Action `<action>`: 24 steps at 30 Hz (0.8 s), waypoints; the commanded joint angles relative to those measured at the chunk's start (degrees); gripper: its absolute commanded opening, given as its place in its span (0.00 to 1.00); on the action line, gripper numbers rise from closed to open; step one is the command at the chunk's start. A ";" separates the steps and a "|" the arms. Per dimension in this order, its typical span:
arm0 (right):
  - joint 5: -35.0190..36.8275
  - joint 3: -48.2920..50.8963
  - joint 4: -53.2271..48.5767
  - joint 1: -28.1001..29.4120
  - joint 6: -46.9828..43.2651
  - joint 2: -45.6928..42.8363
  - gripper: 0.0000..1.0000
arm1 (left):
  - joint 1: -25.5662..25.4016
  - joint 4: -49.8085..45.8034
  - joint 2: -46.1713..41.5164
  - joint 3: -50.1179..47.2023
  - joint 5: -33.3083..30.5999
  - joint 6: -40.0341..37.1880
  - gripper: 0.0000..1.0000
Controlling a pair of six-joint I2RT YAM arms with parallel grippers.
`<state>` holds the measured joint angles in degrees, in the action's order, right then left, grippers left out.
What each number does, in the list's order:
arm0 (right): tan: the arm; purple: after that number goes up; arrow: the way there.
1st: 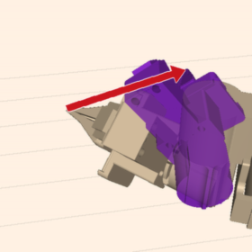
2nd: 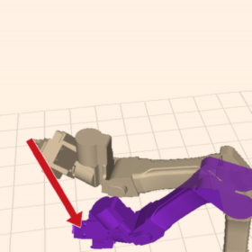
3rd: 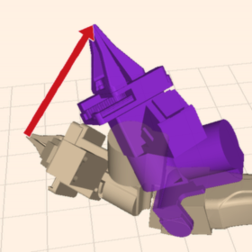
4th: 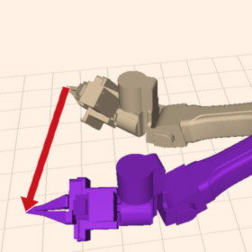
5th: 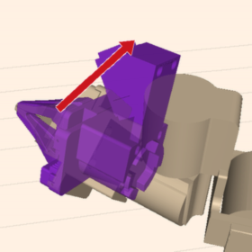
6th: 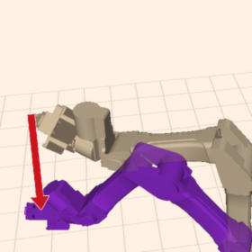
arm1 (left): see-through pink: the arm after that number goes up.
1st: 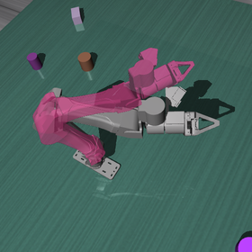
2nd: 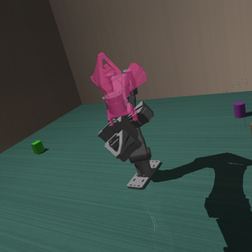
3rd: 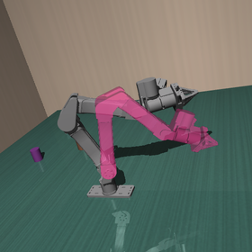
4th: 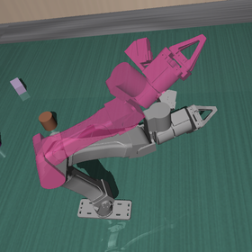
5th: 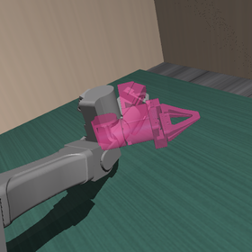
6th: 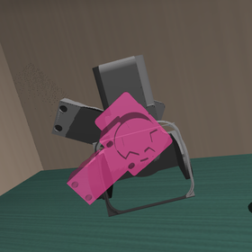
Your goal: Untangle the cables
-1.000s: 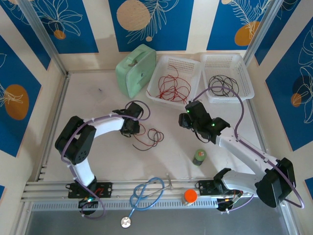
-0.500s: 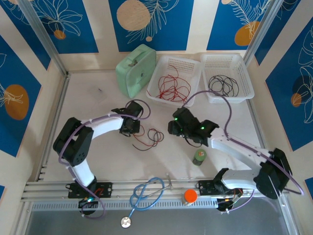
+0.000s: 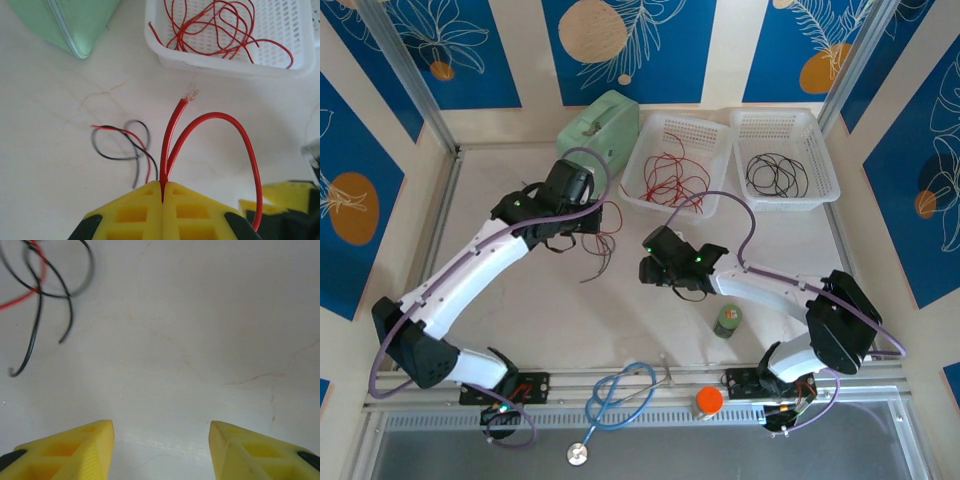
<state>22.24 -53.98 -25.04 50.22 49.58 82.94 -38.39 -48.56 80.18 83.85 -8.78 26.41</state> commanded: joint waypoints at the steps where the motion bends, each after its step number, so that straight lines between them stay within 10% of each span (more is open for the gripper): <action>1: -3.09 -0.81 2.63 0.41 2.07 0.56 0.53 | -1.56 -7.28 -0.81 4.43 0.67 -1.71 0.00; 15: -18.46 -0.01 17.94 0.56 4.68 6.71 0.57 | -3.35 -9.61 0.71 12.05 -0.85 -2.38 0.00; 24: -11.98 1.50 10.95 0.77 4.07 3.17 0.57 | -3.42 -9.66 1.20 12.12 -0.45 -2.17 0.00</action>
<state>7.31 -53.47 -10.15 50.65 53.60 89.41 -41.17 -56.66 81.10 94.39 -9.04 24.97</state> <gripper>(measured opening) 0.570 0.052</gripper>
